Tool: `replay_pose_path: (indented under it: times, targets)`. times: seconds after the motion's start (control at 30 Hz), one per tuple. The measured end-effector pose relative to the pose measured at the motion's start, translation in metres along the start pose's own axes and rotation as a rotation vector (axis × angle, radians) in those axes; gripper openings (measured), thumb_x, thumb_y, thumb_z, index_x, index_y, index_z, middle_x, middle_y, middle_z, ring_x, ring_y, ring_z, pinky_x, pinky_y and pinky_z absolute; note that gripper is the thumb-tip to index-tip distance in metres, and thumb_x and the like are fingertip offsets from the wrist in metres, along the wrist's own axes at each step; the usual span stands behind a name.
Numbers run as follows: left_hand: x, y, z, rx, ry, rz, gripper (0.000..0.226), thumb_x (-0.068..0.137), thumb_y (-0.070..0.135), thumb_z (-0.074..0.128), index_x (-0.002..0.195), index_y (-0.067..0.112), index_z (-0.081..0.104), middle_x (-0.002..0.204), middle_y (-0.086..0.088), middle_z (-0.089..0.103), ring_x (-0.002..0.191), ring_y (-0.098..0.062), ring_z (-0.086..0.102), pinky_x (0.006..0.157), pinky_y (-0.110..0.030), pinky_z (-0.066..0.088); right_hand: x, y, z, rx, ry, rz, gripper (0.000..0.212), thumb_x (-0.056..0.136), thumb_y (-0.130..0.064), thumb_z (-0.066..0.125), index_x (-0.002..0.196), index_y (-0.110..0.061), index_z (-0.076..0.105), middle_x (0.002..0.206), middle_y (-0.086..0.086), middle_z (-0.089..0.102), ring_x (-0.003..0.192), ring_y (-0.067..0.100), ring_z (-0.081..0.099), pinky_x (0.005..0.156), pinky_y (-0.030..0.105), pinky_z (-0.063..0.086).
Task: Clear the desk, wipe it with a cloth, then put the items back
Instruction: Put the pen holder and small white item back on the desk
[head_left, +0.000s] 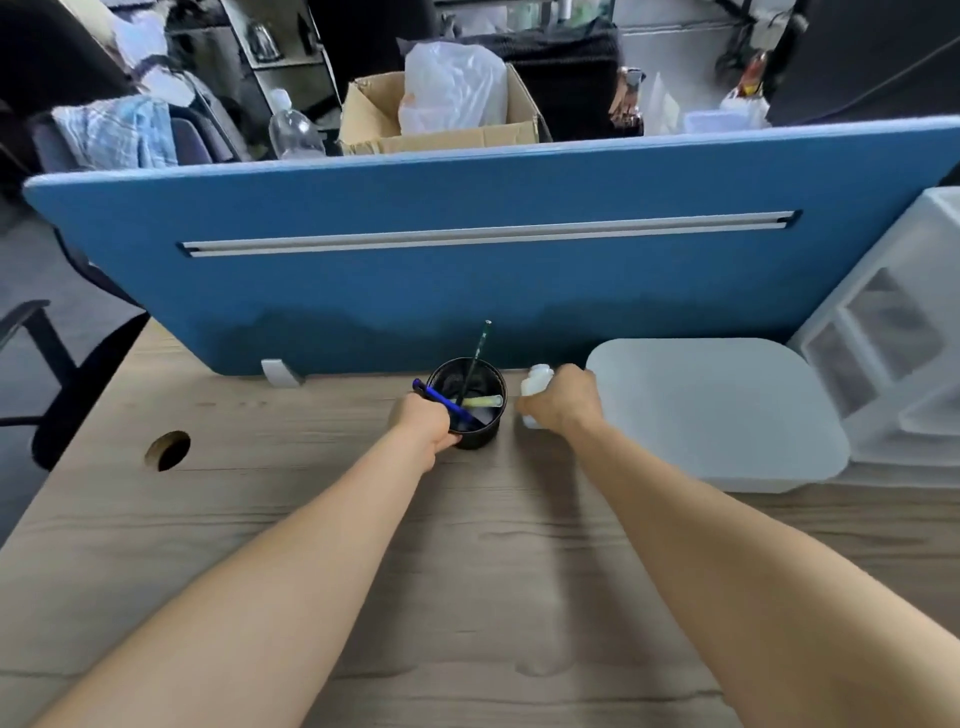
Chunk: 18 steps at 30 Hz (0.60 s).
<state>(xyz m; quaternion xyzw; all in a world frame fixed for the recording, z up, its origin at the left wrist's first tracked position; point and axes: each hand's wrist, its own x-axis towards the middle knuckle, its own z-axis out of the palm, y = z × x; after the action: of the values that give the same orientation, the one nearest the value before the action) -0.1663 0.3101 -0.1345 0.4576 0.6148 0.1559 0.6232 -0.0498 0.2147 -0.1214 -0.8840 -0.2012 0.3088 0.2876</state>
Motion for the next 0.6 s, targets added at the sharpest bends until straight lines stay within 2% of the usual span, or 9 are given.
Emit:
replay_pose_path:
  times: [0.1, 0.17, 0.2, 0.23, 0.3, 0.37, 0.4, 0.5, 0.6]
  targets:
    - [0.008, 0.002, 0.011, -0.037, -0.013, -0.010, 0.035, 0.094, -0.009, 0.038, 0.125, 0.003, 0.048, 0.129, -0.016, 0.050, 0.100, -0.029, 0.054, 0.072, -0.034, 0.051, 0.010, 0.000, 0.005, -0.096, -0.040, -0.013, 0.016, 0.080, -0.021, 0.063, 0.086, -0.008, 0.055, 0.098, 0.012, 0.054, 0.093, 0.026, 0.056, 0.066, 0.027, 0.045]
    - [0.011, 0.003, 0.016, -0.064, -0.012, -0.011, 0.034, 0.094, -0.007, 0.039, 0.125, 0.003, 0.049, 0.132, -0.015, 0.048, 0.101, -0.029, 0.056, 0.069, -0.032, 0.053, 0.015, 0.002, 0.006, -0.123, -0.048, -0.011, 0.013, 0.082, -0.019, 0.059, 0.079, -0.009, 0.052, 0.088, 0.009, 0.054, 0.070, 0.020, 0.054, 0.058, 0.023, 0.040]
    - [0.013, 0.005, 0.018, -0.072, -0.015, -0.013, 0.033, 0.095, -0.004, 0.040, 0.126, 0.003, 0.049, 0.132, -0.014, 0.049, 0.092, -0.027, 0.057, 0.064, -0.031, 0.055, 0.018, 0.003, 0.006, -0.121, -0.055, -0.005, 0.015, 0.084, -0.018, 0.058, 0.075, -0.010, 0.049, 0.083, 0.007, 0.054, 0.061, 0.017, 0.049, 0.055, 0.022, 0.038]
    - [0.014, 0.006, 0.020, -0.074, -0.023, -0.017, 0.032, 0.096, -0.001, 0.041, 0.126, 0.003, 0.049, 0.131, -0.013, 0.051, 0.083, -0.023, 0.056, 0.061, -0.030, 0.056, 0.020, 0.002, 0.005, -0.132, -0.067, 0.000, 0.015, 0.085, -0.020, 0.058, 0.077, -0.009, 0.050, 0.084, 0.007, 0.054, 0.061, 0.016, 0.048, 0.057, 0.023, 0.037]
    - [0.014, 0.008, 0.023, -0.080, -0.039, -0.030, 0.030, 0.097, 0.003, 0.043, 0.126, 0.004, 0.050, 0.128, -0.011, 0.053, 0.085, -0.021, 0.055, 0.067, -0.030, 0.054, 0.024, 0.002, 0.005, -0.196, -0.074, -0.009, 0.026, 0.089, -0.026, 0.057, 0.103, -0.005, 0.054, 0.099, 0.012, 0.055, 0.083, 0.024, 0.055, 0.068, 0.026, 0.039]
    - [0.014, 0.010, 0.024, -0.080, -0.054, -0.038, 0.028, 0.095, 0.002, 0.045, 0.122, 0.005, 0.052, 0.128, -0.011, 0.052, 0.101, -0.023, 0.055, 0.074, -0.030, 0.051, 0.026, 0.000, 0.007, -0.243, -0.038, -0.045, 0.045, 0.091, -0.026, 0.055, 0.127, -0.002, 0.042, 0.125, 0.018, 0.046, 0.112, 0.033, 0.049, 0.083, 0.032, 0.041]
    - [0.014, 0.010, 0.024, -0.087, -0.059, -0.042, 0.027, 0.094, 0.000, 0.046, 0.119, 0.005, 0.053, 0.129, -0.012, 0.052, 0.108, -0.025, 0.055, 0.074, -0.030, 0.050, 0.027, 0.000, 0.009, -0.292, -0.017, -0.071, 0.049, 0.091, -0.025, 0.054, 0.132, -0.002, 0.037, 0.132, 0.020, 0.039, 0.118, 0.033, 0.046, 0.085, 0.034, 0.041]
    - [0.014, 0.011, 0.023, -0.126, -0.072, -0.057, 0.028, 0.091, -0.005, 0.046, 0.117, 0.003, 0.054, 0.130, -0.016, 0.051, 0.117, -0.030, 0.052, 0.077, -0.031, 0.050, 0.024, 0.000, 0.009, -0.536, -0.002, -0.156, 0.054, 0.089, -0.031, 0.056, 0.134, -0.008, 0.036, 0.137, 0.015, 0.031, 0.115, 0.036, 0.051, 0.075, 0.033, 0.041]
    - [0.013, 0.012, 0.022, -0.182, -0.082, -0.070, 0.031, 0.090, -0.008, 0.046, 0.120, 0.000, 0.052, 0.132, -0.017, 0.048, 0.120, -0.029, 0.049, 0.080, -0.031, 0.050, 0.024, 0.005, 0.007, -0.695, -0.008, -0.229, 0.045, 0.088, -0.017, 0.056, 0.130, -0.011, 0.042, 0.132, 0.013, 0.038, 0.107, 0.035, 0.058, 0.069, 0.032, 0.038]
